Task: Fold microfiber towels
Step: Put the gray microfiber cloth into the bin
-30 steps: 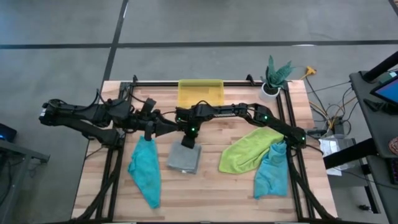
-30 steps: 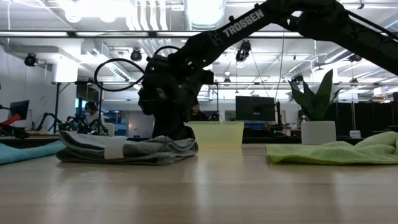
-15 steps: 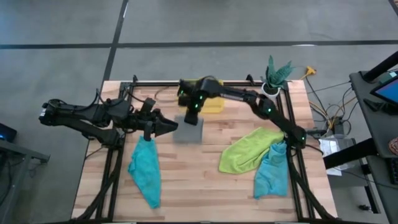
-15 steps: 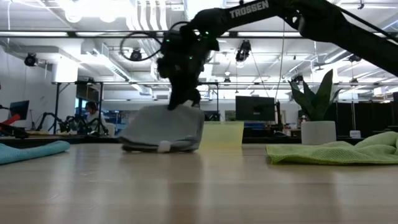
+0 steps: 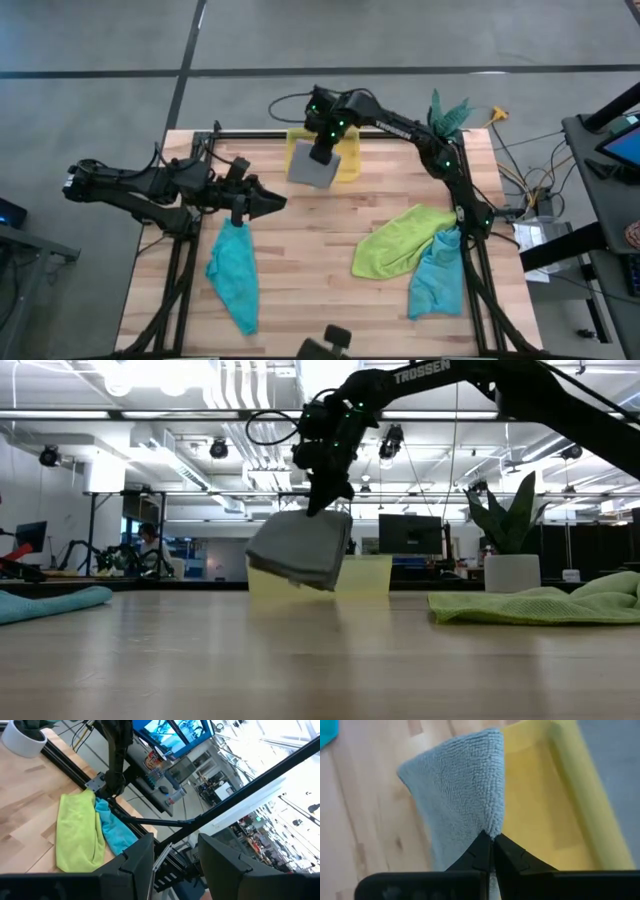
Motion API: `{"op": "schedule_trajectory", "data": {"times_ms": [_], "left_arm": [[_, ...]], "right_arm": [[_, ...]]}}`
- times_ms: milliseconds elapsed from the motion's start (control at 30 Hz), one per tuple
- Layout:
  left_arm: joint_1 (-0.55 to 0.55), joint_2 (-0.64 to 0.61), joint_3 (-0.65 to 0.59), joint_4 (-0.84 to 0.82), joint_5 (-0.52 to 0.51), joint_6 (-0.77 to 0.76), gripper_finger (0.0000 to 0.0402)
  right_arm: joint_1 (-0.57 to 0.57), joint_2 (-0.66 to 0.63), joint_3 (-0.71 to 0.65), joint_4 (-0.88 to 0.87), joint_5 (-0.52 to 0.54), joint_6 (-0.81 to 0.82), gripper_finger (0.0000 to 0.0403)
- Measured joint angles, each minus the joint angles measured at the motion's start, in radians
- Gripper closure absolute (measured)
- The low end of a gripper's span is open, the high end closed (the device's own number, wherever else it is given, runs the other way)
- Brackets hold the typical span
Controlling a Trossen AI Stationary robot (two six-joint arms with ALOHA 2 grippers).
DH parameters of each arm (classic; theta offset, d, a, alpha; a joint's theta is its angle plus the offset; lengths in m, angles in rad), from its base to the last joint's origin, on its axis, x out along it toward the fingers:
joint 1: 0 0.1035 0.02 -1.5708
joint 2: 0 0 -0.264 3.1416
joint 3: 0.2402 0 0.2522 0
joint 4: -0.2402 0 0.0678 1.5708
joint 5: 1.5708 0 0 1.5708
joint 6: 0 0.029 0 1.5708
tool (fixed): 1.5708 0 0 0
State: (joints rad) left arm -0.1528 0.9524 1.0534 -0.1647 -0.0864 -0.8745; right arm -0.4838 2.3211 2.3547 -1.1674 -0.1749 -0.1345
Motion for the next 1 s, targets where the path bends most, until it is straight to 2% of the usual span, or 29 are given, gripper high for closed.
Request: {"op": "schedule_trajectory", "data": {"times_ms": [300,633,1000], "left_arm": [[0.000,0.000,0.000,0.000,0.000,-0.010,0.0262],[0.000,0.001,0.000,-0.001,-0.001,-0.066,0.0262],[0.001,0.001,0.000,-0.001,-0.028,-0.088,0.0262]], "right_arm": [[-0.064,0.017,-0.002,0.004,0.003,-0.071,0.0395],[-0.080,0.071,-0.002,0.055,0.023,-0.256,0.0395],[-0.099,0.136,-0.002,0.106,0.048,-0.372,0.0395]]}}
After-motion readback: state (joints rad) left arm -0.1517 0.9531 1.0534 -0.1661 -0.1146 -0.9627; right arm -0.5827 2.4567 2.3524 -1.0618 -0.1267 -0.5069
